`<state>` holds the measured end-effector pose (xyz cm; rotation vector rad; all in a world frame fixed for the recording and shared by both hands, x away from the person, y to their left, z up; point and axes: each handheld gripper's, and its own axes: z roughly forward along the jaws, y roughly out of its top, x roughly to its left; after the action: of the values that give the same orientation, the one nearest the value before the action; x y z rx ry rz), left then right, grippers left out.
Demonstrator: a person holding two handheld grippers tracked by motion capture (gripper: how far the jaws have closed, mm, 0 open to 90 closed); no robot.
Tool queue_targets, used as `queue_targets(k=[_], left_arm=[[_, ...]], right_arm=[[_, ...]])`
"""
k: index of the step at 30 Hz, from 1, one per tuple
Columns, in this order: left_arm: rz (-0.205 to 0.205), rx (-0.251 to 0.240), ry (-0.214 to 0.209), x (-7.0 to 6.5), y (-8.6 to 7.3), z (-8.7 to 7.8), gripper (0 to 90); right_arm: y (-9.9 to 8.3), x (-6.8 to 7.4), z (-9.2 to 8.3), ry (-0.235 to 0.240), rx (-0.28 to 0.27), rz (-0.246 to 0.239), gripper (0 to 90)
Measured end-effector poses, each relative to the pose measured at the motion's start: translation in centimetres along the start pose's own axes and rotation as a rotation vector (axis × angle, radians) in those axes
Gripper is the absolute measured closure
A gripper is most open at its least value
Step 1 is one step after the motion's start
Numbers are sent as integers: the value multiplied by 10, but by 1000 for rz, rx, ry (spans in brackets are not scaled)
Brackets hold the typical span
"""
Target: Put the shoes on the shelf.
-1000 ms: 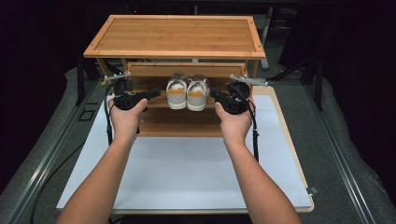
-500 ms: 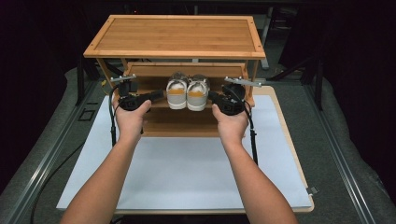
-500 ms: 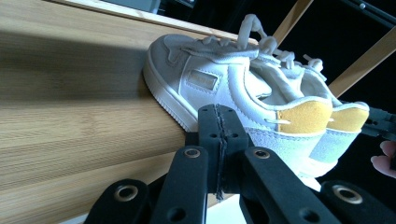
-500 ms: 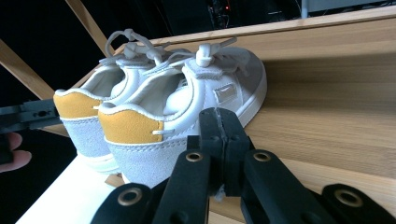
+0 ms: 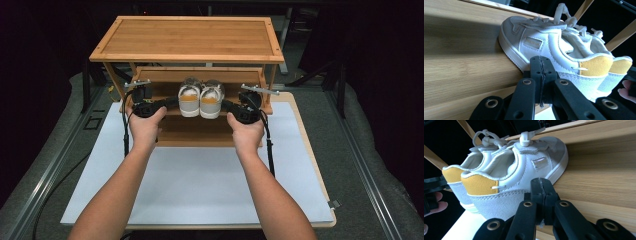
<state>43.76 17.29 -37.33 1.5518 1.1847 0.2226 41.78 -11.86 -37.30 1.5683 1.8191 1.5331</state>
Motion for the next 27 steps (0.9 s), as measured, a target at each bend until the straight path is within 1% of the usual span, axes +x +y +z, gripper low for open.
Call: queue_targets(k=[2, 6, 8, 11, 13, 15, 17, 18, 19, 20, 21, 22, 23, 24, 25, 26, 27], left_arm=[[3, -5, 6, 0, 0, 1, 900], [-10, -7, -2, 0, 0, 2, 900], [-14, -7, -8, 2, 1, 3, 900], [-16, -7, 0, 2, 4, 7, 900], [-15, -7, 13, 2, 7, 10, 900], [-6, -5, 23, 4, 10, 14, 900], [-8, -6, 29, 6, 12, 18, 900], [-19, -11, 27, 7, 13, 20, 900], [-21, -13, 31, 9, 14, 22, 900], [-26, -12, 28, 10, 15, 23, 900], [-16, -10, 28, 11, 16, 24, 900], [-23, -9, 31, 11, 16, 26, 900], [-23, -15, 35, 12, 17, 28, 900], [-25, -14, 41, 12, 18, 30, 900], [-16, -10, 44, 13, 20, 31, 900], [-14, -13, 47, 13, 21, 33, 900], [-15, -6, 47, 14, 22, 34, 900]], right_arm=[[0, -1, 1, 9, 0, 24, 900], [2, -3, 2, 17, 5, 32, 900], [2, -3, 3, 10, 0, 34, 900], [4, -4, 6, -2, -9, 36, 900], [6, -4, 9, -13, -5, 28, 900], [9, -4, 12, -30, 0, 16, 900], [11, -4, 16, -30, -3, 13, 900], [13, -5, 16, -44, 14, 8, 900], [13, -5, 19, -44, 0, 11, 900], [15, -6, 21, -48, 4, 13, 900], [15, -7, 23, -48, 0, 15, 900], [16, -8, 25, -37, -8, 14, 900], [17, -9, 27, -40, -8, 22, 900], [18, -10, 29, -42, -10, 19, 900], [19, -10, 30, -46, -10, 22, 900], [21, -10, 31, -68, 4, 17, 900], [21, -11, 33, -59, -12, 17, 900]])
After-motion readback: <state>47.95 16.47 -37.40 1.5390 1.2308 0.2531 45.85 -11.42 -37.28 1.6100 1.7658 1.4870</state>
